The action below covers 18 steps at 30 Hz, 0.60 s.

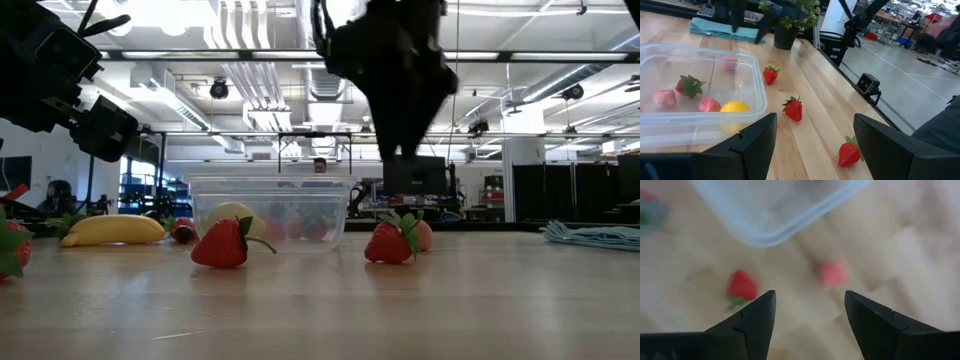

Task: Pick and placing Produce into tupperware
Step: Put the peach into the transparent bin

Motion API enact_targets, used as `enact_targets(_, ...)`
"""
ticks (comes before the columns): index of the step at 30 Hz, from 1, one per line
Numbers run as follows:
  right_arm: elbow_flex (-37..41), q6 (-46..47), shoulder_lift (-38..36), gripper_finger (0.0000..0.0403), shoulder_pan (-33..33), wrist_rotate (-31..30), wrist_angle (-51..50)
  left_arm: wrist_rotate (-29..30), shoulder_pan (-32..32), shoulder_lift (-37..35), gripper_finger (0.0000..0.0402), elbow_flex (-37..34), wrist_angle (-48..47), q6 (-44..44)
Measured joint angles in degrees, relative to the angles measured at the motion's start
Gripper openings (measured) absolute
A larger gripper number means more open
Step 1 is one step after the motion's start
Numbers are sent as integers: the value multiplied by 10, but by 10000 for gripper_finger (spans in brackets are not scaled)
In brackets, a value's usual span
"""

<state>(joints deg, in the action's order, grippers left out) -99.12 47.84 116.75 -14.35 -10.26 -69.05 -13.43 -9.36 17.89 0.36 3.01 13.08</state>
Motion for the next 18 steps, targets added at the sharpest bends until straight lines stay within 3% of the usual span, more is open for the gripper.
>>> enact_targets(4,89,31,-44,228,-20,36,114,0,0,1,249,0,0,0)
enact_targets(7,152,77,-81,228,-33,16,181,0,0,1,249,0,0,0)
enact_targets(11,212,121,-133,228,-43,-54,198,0,0,1,249,0,0,0)
enact_targets(18,281,113,-203,228,-42,-69,196,0,0,3,249,0,0,0)
